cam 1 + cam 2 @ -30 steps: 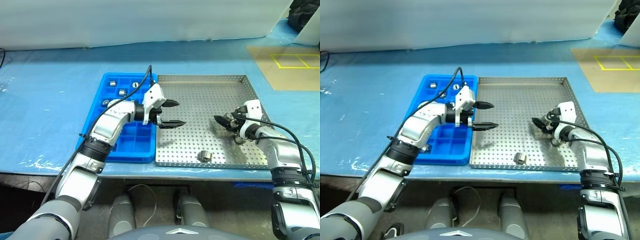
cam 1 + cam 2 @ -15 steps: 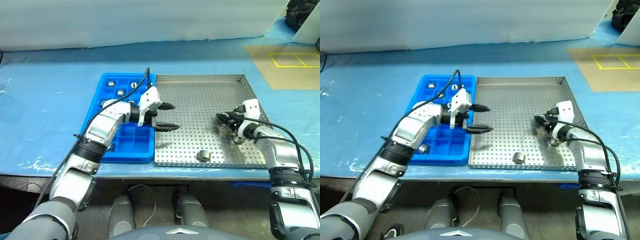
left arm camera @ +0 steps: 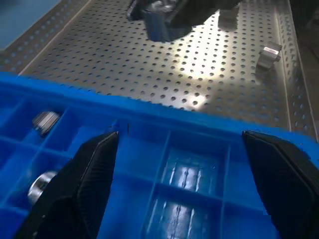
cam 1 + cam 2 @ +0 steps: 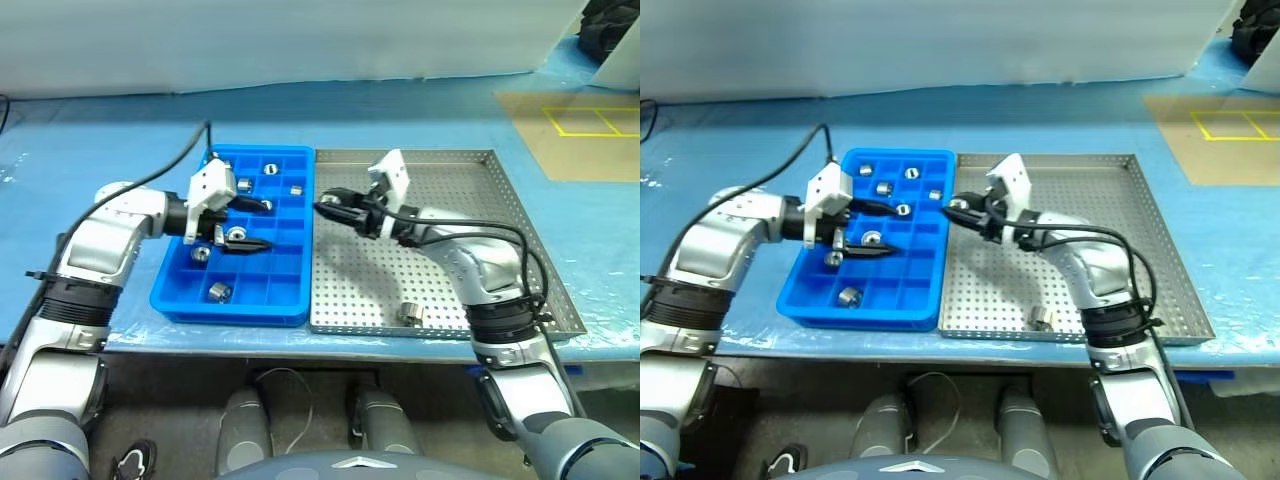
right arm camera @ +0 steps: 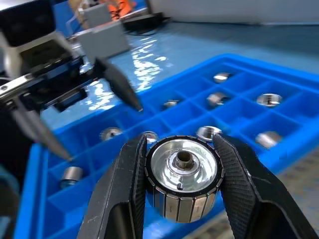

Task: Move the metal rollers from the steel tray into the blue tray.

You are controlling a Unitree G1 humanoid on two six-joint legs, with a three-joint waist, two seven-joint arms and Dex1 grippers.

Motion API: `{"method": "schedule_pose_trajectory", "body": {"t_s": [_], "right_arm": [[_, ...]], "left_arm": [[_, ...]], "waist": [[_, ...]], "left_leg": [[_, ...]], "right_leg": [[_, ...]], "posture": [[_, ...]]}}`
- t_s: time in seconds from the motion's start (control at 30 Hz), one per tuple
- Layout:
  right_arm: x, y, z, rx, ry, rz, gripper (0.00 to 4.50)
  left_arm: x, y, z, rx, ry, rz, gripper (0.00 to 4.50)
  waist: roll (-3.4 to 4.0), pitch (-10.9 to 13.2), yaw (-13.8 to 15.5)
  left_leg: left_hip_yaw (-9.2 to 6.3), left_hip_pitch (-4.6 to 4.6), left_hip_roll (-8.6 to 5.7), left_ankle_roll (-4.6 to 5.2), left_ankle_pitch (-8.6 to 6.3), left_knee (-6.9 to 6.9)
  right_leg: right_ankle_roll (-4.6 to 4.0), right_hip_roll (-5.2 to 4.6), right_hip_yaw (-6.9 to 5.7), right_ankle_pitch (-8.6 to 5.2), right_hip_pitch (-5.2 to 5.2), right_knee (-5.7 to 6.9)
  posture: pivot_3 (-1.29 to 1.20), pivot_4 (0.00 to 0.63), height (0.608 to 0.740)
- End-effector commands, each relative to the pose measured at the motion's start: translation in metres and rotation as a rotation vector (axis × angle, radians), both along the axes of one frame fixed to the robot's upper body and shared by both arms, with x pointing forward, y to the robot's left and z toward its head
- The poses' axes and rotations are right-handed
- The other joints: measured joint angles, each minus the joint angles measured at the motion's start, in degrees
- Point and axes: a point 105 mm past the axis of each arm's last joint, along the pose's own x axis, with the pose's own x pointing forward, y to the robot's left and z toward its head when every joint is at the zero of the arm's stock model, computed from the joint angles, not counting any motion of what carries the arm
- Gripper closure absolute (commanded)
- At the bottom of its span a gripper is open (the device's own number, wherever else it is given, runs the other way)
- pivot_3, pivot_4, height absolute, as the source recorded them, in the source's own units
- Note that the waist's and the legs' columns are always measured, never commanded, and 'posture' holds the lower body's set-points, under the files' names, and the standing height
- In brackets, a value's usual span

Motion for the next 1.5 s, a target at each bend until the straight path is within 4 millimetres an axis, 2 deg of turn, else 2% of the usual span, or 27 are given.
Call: {"method": "schedule_pose_trajectory", "body": {"t_s": [0.03, 0.17, 0.3, 0.37, 0.47, 0.53, 0.63, 0.7, 0.83, 0.97, 1.03, 1.13, 1.2, 1.27, 1.33, 1.5], "right_arm": [[0.010, 0.012, -0.007, -0.022, -0.014, 0.021, 2.88], [0.020, 0.023, -0.017, -0.043, 0.008, 0.019, 2.88], [0.033, 0.018, -0.028, -0.047, 0.047, -0.063, 2.88], [0.031, 0.017, -0.029, -0.033, 0.063, -0.058, 2.88], [0.017, 0.019, -0.028, -0.006, 0.092, 0.012, 1.81], [0.016, 0.018, -0.029, -0.017, 0.104, -0.002, 1.17], [0.017, 0.013, -0.024, -0.001, 0.110, -0.018, 1.17], [0.015, 0.005, -0.011, 0.043, 0.100, -0.025, 1.17], [0.001, -0.030, 0.025, 0.115, 0.039, -0.033, 1.17], [-0.018, -0.080, 0.036, 0.058, -0.001, -0.097, 1.17], [-0.029, -0.107, 0.030, -0.015, 0.016, -0.148, 1.17], [-0.040, -0.155, 0.005, -0.178, 0.059, -0.299, 1.17], [-0.050, -0.176, -0.008, -0.238, 0.096, -0.350, 1.17], [-0.066, -0.192, -0.027, -0.311, 0.135, -0.383, 1.17], [-0.074, -0.201, -0.038, -0.312, 0.164, -0.420, 1.17], [-0.064, -0.225, -0.051, -0.270, 0.167, -0.591, 1.17]], "left_arm": [[0.004, 0.017, 0.008, -0.006, -0.054, 0.076, 0.28], [-0.007, 0.020, 0.003, -0.003, -0.046, 0.090, 0.28], [-0.011, 0.015, 0.001, -0.020, -0.047, 0.101, 0.28], [-0.012, 0.013, 0.002, -0.031, -0.043, 0.101, 0.28], [-0.013, 0.011, -0.004, -0.026, -0.024, 0.101, 0.28], [-0.011, 0.009, -0.008, -0.019, -0.015, 0.099, 0.28], [-0.008, 0.003, -0.007, -0.035, -0.008, 0.085, 0.28], [-0.007, -0.005, -0.006, -0.043, -0.009, 0.055, 0.28], [-0.004, -0.024, -0.005, -0.060, -0.010, -0.008, 0.28], [-0.006, -0.040, -0.014, -0.065, 0.022, -0.076, 0.28], [-0.006, -0.047, -0.018, -0.063, 0.035, -0.109, 0.28], [-0.004, -0.056, -0.021, -0.064, 0.048, -0.151, 0.28], [-0.003, -0.060, -0.024, -0.054, 0.053, -0.171, 0.28], [-0.001, -0.063, -0.028, -0.043, 0.058, -0.192, 0.28], [0.000, -0.065, -0.029, -0.039, 0.057, -0.207, 0.28], [0.002, -0.069, -0.031, -0.033, 0.049, -0.231, 0.28]], "waist": [[-0.01, 0.01, 0.43], [-0.03, 0.02, 1.28], [-0.06, 0.02, 1.60], [-0.06, 0.02, 1.62], [-0.07, 0.01, 1.67], [-0.07, 0.01, 1.65], [-0.07, 0.01, 1.54], [-0.08, 0.01, 1.72], [-0.08, 0.02, 1.94], [-0.10, 0.00, 1.92], [-0.11, -0.01, 1.64], [-0.11, -0.01, 1.28], [-0.11, -0.01, 0.84], [-0.08, -0.03, 0.41], [-0.08, -0.03, -0.16], [-0.08, -0.03, -2.10]], "left_leg": [[0.00, -0.01, 0.00, -0.02, 0.01, 0.00], [0.00, -0.07, 0.01, -0.09, 0.05, -0.04], [-0.03, -0.24, 0.03, -0.27, 0.16, -0.10], [-0.04, -0.24, 0.02, -0.30, 0.17, -0.10], [-0.04, -0.23, 0.02, -0.31, 0.18, -0.10], [-0.05, -0.23, 0.03, -0.32, 0.19, -0.10], [-0.05, -0.19, 0.03, -0.37, 0.22, -0.10], [-0.06, -0.20, 0.03, -0.41, 0.25, -0.10], [-0.06, -0.21, 0.00, -0.46, 0.29, -0.09], [-0.05, -0.16, -0.02, -0.45, 0.29, -0.11], [-0.05, -0.10, 0.00, -0.44, 0.29, -0.16], [-0.04, -0.04, 0.00, -0.44, 0.29, -0.19], [-0.03, 0.00, -0.02, -0.43, 0.29, -0.18], [-0.01, 0.06, -0.02, -0.41, 0.28, -0.16], [-0.01, 0.17, 0.00, -0.35, 0.25, -0.18], [0.04, 0.15, -0.02, -0.01, 0.04, 0.15]], "right_leg": [[0.00, -0.02, -0.02, 0.00, 0.00, 0.01], [0.00, -0.04, -0.03, 0.00, -0.11, 0.03], [-0.01, -0.03, -0.11, 0.01, -0.28, 0.13], [-0.02, -0.03, -0.10, 0.01, -0.28, 0.14], [-0.02, -0.03, -0.09, 0.01, -0.28, 0.16], [-0.02, -0.01, -0.10, 0.01, -0.28, 0.16], [-0.03, 0.00, -0.08, 0.02, -0.28, 0.21], [-0.04, 0.00, -0.08, 0.03, -0.28, 0.22], [-0.05, -0.01, -0.05, 0.05, -0.27, 0.22], [-0.04, 0.02, 0.01, 0.06, -0.23, 0.18], [-0.05, 0.07, 0.03, 0.06, -0.18, 0.14], [-0.04, 0.10, 0.08, 0.05, -0.15, 0.11], [-0.04, 0.09, 0.11, 0.05, -0.14, 0.11], [-0.02, 0.10, 0.15, 0.05, -0.13, 0.10], [0.21, 0.11, 0.14, -0.09, -0.02, 0.06], [0.41, 0.07, 0.17, -0.17, 0.02, 0.06]], "posture": [[-0.08, 0.150, 0.740], [-0.05, 0.150, 0.740], [-0.03, 0.150, 0.740], [-0.03, 0.150, 0.740], [-0.04, 0.150, 0.740], [-0.06, 0.150, 0.740], [-0.07, 0.150, 0.740], [-0.10, 0.150, 0.740], [-0.17, 0.150, 0.740], [-0.24, 0.150, 0.740], [-0.27, 0.150, 0.740], [-0.32, 0.150, 0.740], [-0.35, 0.150, 0.740], [-0.37, 0.150, 0.740], [-0.38, 0.150, 0.740], [-0.39, 0.150, 0.740]]}}
